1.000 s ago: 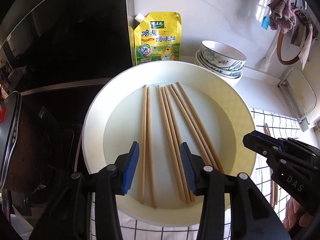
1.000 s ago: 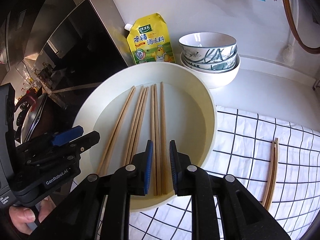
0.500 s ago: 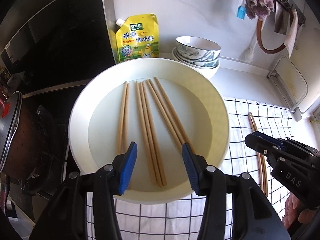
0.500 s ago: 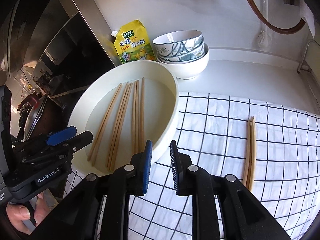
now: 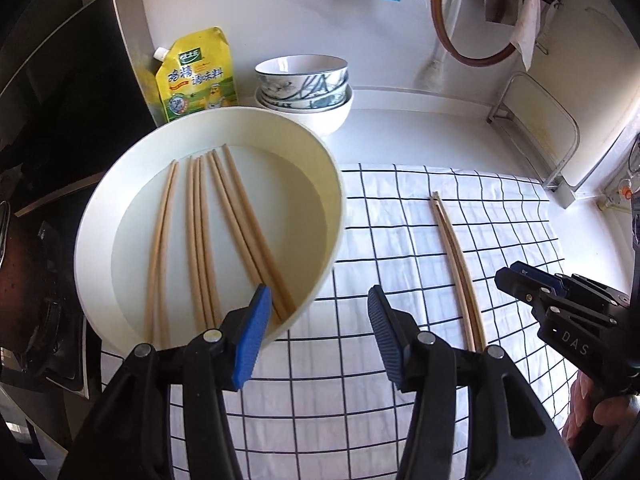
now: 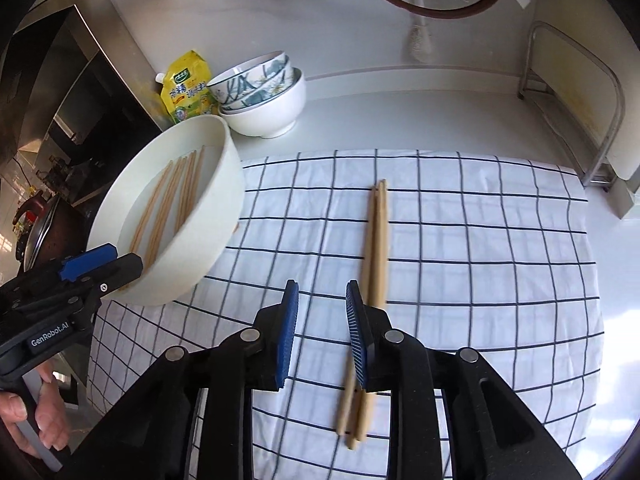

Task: Organize utensils
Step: 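Move both open tools back over the remaining chopsticks on the cloth, then lower the left tool onto one wooden chopstick and close it while the right tool grasps another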

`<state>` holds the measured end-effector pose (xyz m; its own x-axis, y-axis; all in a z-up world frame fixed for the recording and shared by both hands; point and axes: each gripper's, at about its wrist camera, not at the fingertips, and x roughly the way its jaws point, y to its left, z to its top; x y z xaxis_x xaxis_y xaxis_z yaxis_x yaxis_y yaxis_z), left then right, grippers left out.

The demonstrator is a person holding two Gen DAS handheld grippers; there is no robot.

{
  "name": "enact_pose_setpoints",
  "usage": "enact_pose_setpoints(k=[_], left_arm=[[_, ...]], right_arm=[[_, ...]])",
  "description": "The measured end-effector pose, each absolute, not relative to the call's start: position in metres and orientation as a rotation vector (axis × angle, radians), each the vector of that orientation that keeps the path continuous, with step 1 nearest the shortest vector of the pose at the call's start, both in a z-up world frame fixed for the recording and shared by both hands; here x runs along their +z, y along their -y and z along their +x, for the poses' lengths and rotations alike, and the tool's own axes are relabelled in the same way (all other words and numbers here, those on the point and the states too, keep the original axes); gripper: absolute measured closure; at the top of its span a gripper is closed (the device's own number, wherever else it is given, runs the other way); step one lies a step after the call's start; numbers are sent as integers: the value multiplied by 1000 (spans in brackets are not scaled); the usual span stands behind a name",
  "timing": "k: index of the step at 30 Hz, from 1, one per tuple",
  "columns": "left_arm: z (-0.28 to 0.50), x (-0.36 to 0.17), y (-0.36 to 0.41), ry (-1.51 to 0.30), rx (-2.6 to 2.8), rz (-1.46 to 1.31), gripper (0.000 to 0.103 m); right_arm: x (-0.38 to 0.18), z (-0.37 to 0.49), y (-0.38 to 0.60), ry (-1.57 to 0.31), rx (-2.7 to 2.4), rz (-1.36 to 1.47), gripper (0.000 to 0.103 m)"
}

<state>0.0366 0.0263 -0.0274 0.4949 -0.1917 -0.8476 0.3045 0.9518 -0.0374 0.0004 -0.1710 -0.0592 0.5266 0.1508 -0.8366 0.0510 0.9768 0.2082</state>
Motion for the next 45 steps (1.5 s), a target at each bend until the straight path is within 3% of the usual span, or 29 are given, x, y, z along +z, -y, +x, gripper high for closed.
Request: enact_pose_setpoints(k=[13, 29, 45], left_arm=[[17, -47, 33, -1038, -352, 113, 40], [18, -75, 28, -1065, -254, 73, 36], [20, -92, 61, -1053, -296, 82, 36]], right_arm=[[-98, -12, 207, -1082, 20, 192, 77], [-127, 13, 187, -1099, 80, 130, 77], [-131, -1, 231, -1093, 11, 186, 77]])
